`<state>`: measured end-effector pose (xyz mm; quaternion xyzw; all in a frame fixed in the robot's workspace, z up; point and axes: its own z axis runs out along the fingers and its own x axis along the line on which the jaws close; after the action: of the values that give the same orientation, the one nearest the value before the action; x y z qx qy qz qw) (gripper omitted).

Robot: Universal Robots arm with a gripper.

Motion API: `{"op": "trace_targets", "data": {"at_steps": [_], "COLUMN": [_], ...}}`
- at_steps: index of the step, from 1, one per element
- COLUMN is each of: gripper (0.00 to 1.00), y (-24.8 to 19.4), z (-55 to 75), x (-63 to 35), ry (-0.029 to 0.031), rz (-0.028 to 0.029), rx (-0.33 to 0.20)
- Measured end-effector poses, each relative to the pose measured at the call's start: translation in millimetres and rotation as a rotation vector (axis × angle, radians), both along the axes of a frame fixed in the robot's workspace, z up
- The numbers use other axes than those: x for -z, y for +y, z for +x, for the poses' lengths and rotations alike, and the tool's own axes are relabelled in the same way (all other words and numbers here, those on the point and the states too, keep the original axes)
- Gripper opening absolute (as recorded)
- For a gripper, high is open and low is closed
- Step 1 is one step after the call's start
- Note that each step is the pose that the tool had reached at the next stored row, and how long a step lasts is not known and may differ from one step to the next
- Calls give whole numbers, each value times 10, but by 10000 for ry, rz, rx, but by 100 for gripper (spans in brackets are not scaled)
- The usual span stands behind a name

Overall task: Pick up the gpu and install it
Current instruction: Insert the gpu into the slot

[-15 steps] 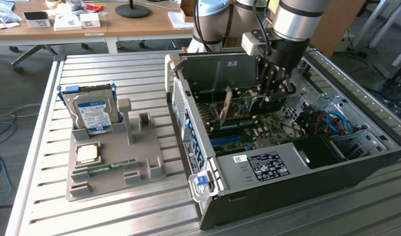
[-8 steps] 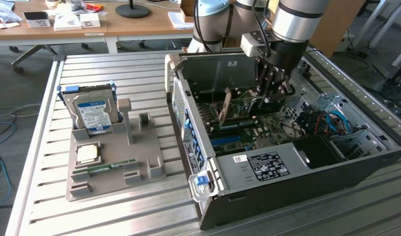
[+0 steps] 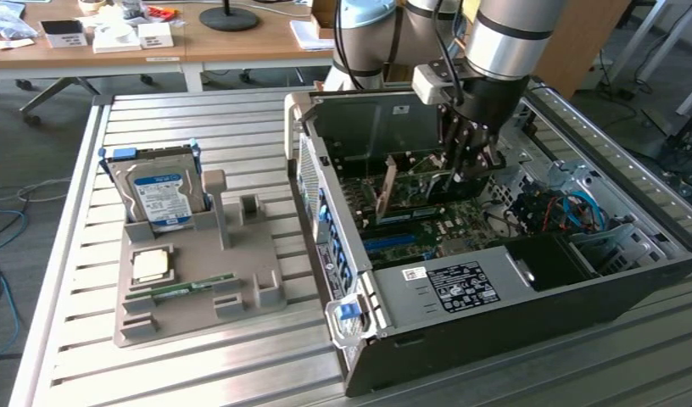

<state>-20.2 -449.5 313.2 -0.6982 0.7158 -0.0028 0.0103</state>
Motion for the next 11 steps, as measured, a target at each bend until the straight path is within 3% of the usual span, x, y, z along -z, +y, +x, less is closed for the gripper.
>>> {"op": "trace_targets", "data": {"at_steps": [11], "gripper": [27], "y": [0], "z": [-21], "x": [63], "ry": [1], "rz": [-1], "rx": [1]}}
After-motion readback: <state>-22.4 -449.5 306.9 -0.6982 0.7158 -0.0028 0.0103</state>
